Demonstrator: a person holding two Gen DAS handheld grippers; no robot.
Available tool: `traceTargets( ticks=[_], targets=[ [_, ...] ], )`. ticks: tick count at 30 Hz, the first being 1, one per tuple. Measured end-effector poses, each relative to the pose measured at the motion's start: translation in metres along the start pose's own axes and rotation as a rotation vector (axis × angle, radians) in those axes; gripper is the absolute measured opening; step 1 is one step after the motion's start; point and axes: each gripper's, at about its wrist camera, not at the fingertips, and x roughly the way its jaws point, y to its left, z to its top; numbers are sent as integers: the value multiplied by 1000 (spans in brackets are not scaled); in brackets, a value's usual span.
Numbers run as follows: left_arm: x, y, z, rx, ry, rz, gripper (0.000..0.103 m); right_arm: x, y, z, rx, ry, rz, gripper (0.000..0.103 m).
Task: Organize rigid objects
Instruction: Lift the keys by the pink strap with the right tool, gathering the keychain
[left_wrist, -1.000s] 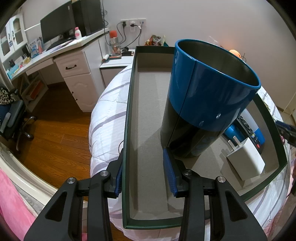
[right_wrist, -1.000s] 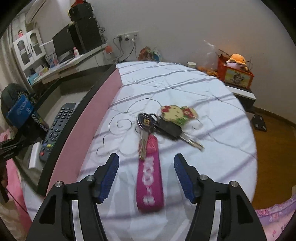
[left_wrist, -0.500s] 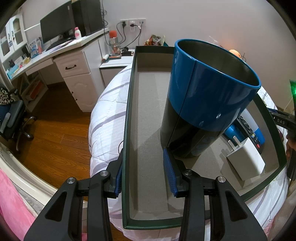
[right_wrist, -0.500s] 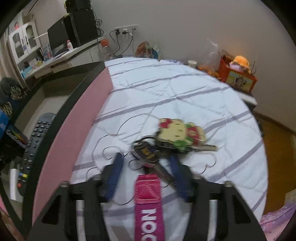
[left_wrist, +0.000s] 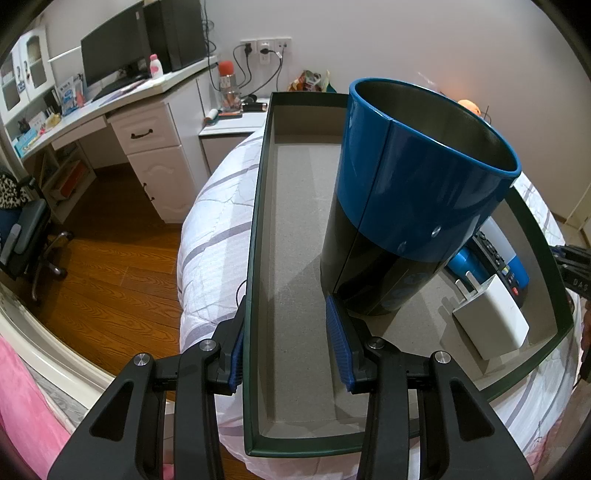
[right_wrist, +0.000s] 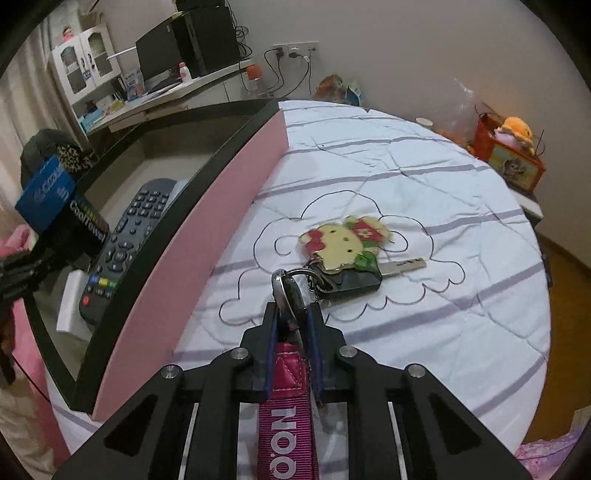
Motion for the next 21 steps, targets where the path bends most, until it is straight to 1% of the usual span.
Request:
traceTargets(
  ticks=[5, 8, 12, 14, 16, 18, 21],
  targets=[
    [0, 0, 0, 1, 1, 0, 38, 8, 5, 7, -10, -16, -54, 15],
    [0, 0, 0, 1, 0, 0, 38, 13, 8, 15, -25, -11, -84, 17],
    [0, 0, 0, 0, 0, 0, 38, 18, 9, 21, -30, -6, -116, 27],
    [0, 0, 0, 0, 0, 0, 38, 19, 8, 23, -30, -14, -125, 29],
    [0, 0, 0, 1, 0, -1, 39, 19, 6, 23, -18, -25, -119, 27],
    [0, 0, 0, 1, 0, -1, 39, 18, 5, 22, -13, -38, -119, 19],
    [0, 0, -1, 0, 0, 0, 39, 14, 7, 19, -12, -51, -113, 15]
  ],
)
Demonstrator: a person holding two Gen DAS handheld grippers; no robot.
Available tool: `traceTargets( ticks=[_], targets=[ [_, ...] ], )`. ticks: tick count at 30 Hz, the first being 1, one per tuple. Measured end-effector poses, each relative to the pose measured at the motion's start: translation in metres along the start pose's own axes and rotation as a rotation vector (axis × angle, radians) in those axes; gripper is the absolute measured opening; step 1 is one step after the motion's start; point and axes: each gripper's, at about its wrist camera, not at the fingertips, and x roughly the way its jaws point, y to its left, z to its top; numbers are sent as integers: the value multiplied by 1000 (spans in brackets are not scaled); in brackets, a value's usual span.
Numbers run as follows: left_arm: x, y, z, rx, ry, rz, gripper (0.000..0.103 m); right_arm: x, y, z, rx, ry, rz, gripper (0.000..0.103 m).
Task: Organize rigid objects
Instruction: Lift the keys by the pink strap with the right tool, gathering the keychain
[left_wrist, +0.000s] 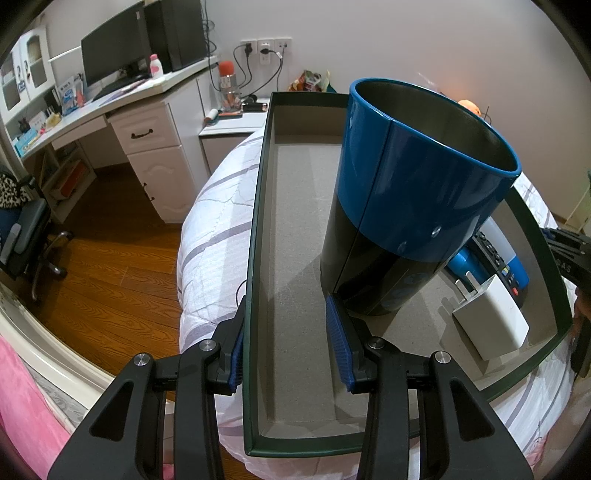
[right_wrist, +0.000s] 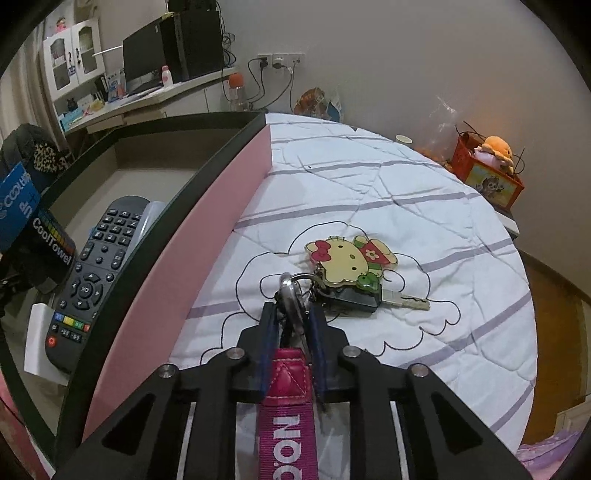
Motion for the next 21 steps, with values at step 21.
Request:
traceTargets(
  ticks=[21],
  targets=[
    [0, -1, 2, 1, 1, 2, 40, -52, -5, 2, 81, -200, 77, 11]
  ],
)
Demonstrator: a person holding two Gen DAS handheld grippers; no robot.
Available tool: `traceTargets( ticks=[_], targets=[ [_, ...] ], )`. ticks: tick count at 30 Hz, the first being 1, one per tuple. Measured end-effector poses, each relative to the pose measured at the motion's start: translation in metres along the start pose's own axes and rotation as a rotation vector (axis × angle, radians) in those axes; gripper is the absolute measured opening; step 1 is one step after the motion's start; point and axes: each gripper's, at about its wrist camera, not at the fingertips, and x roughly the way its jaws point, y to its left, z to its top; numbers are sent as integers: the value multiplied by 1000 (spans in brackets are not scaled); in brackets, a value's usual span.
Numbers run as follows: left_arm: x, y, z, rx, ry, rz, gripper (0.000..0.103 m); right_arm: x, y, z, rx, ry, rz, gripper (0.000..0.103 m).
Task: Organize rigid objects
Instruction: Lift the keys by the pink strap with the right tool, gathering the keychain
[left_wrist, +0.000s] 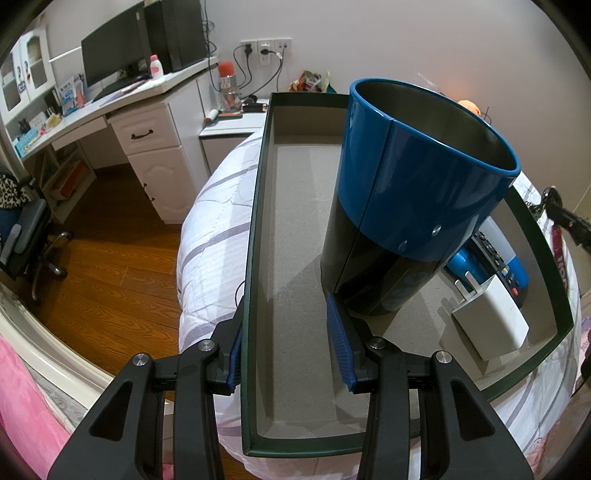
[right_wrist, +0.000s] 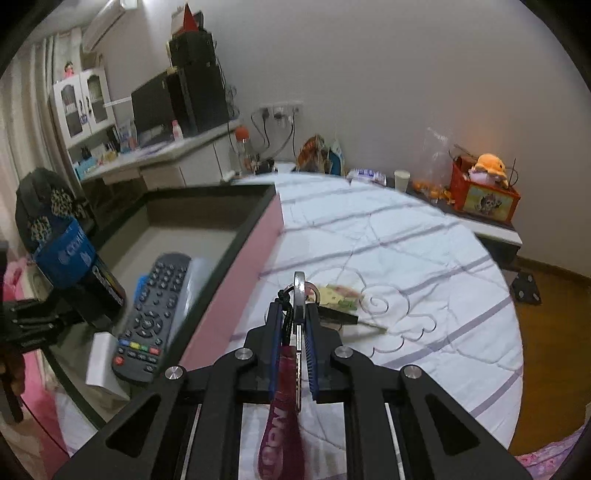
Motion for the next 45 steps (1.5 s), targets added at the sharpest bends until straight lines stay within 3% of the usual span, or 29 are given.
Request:
traceTargets(
  ticks=[11, 18, 21, 30, 34, 41, 43, 45],
  targets=[
    [0, 0, 0, 0, -1, 0, 40, -25, 6, 18, 9, -108, 20, 11],
    [0, 0, 0, 0, -1, -1, 40, -52, 23, 44, -32, -215, 46, 8],
    [0, 0, 0, 0, -1, -2, 40, -54, 34, 54, -69, -214, 34, 7],
    [-1, 0, 0, 0, -3, -4, 40, -28, 24, 35, -73, -84, -11, 8],
    [-1, 0, 0, 0, -3, -4, 40, -5, 5, 16, -43, 23, -53, 27],
    [-1, -1, 0, 0, -3, -3, 40, 26, -5, 12, -44, 111, -74, 35],
    [-1, -1, 0, 0, -3, -3, 40, 35, -6, 15, -60, 134, -101, 44],
    [-1, -1, 0, -1, -3, -4, 40, 45, -7, 17, -71, 153, -96, 45]
  ],
)
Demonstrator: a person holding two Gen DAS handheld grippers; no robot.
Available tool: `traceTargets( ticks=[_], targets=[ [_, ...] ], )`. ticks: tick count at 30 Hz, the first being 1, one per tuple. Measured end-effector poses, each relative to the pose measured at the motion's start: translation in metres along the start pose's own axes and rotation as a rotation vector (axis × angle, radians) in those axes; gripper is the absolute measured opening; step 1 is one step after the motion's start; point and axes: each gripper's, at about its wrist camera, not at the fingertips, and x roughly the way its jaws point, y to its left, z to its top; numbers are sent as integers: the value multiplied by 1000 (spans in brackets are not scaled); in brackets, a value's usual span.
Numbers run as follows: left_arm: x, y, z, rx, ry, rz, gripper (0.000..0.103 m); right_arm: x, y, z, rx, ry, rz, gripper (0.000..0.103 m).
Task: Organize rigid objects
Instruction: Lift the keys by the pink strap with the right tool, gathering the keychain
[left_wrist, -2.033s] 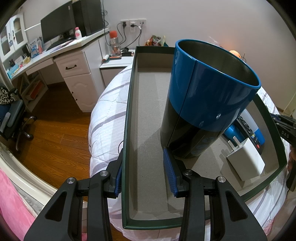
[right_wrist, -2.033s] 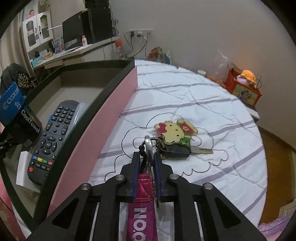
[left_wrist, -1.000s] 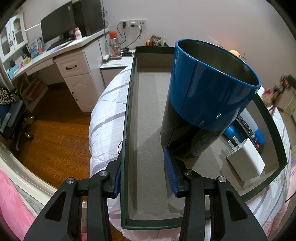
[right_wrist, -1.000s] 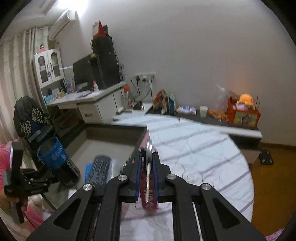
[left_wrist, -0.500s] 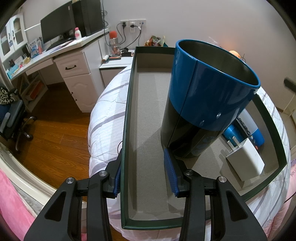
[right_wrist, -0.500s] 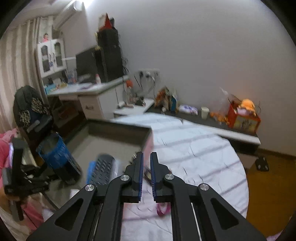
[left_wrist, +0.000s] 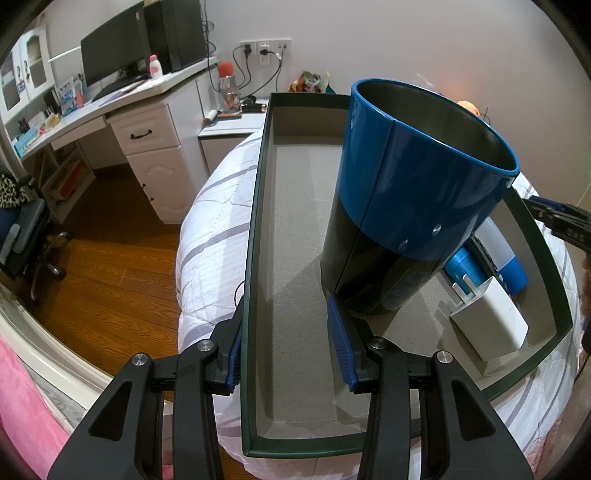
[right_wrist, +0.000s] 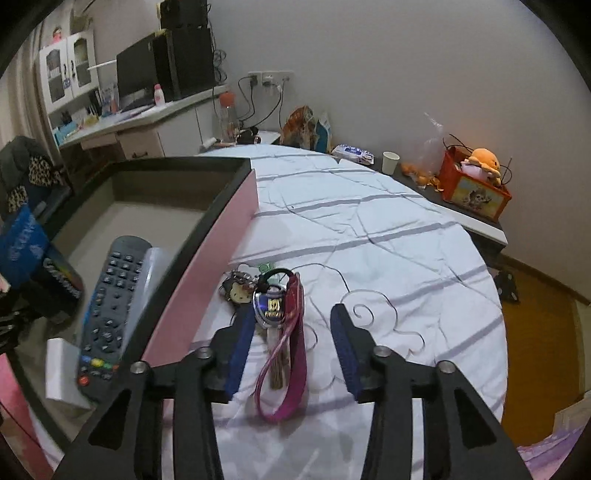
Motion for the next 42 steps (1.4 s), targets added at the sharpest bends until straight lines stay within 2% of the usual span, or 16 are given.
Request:
traceTargets(
  ticks=[7, 11, 13, 19, 20, 21, 26, 28, 36, 42],
  targets=[
    [0, 0, 0, 0, 0, 0, 40, 20, -12, 3, 70, 42, 130, 45],
    [0, 0, 0, 0, 1, 1, 40, 29, -6, 4, 37, 73, 146, 47],
    [0, 0, 0, 0, 0, 0, 40, 31, -3, 4, 26, 76, 165, 56],
    [1, -1, 1, -1, 1, 4, 41, 36, 0, 5, -9, 90, 173, 56],
    [1, -1, 1, -1, 1, 4, 41, 37, 1, 4, -26, 90, 172, 55],
    [1, -1, 1, -1, 1, 3, 41, 40, 2, 3, -44, 101, 158, 50],
    [1, -1, 1, 0, 1, 3, 41, 34, 9, 0, -73, 81, 99, 49],
    [1, -1, 1, 0, 1, 3, 41, 29, 8, -2, -69, 63, 85, 30],
    [1, -1, 1, -1, 1, 3, 41, 6, -13, -21, 26, 14, 92, 31],
    [1, -1, 1, 0, 2, 5, 41, -16, -20, -26, 70, -63, 86, 31]
  ],
)
